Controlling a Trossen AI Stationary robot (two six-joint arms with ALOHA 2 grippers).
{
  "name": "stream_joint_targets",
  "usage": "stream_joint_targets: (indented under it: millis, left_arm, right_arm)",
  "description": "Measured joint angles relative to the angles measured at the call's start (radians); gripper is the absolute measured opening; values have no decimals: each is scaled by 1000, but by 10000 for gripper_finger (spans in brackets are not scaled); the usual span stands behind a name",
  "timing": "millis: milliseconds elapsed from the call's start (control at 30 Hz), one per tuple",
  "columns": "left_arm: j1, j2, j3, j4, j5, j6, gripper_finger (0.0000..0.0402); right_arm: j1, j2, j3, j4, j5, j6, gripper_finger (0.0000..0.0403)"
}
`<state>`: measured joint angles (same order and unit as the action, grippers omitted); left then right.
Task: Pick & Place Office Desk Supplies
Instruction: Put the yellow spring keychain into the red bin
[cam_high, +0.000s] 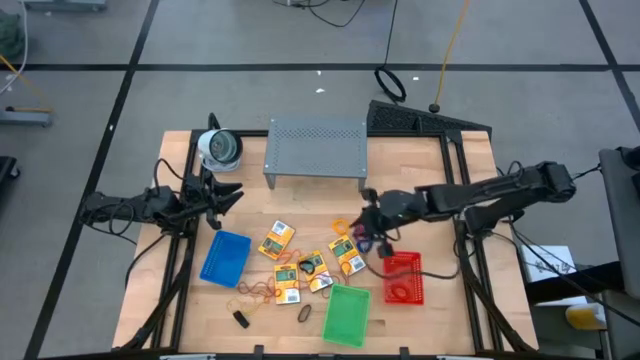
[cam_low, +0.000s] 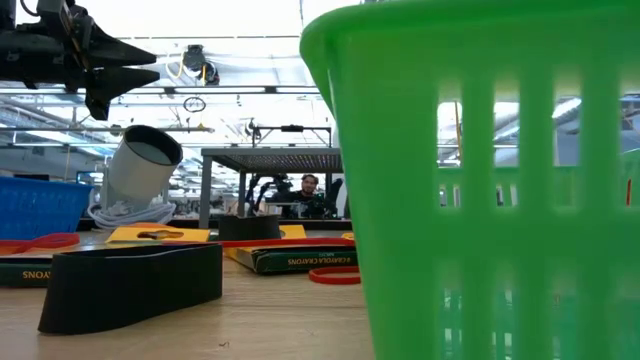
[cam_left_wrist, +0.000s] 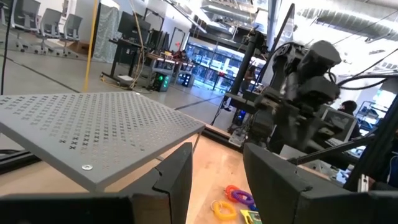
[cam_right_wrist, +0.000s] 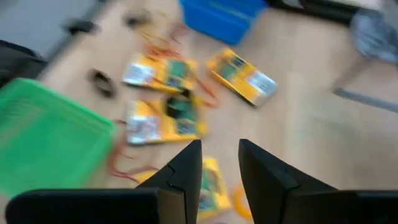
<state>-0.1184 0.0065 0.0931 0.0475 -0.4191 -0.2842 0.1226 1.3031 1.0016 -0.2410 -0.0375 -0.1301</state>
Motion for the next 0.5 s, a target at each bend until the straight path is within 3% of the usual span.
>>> stream_joint_targets:
  millis: [300,500]
  left_arm:
    - [0,0,0,9,2,-7,152]
    - [0,0,0,15,2,-7,152]
  right_arm:
    - [-62,203,277,-303,89,-49,94]
    - [-102,292,310,-342,89,-66,104]
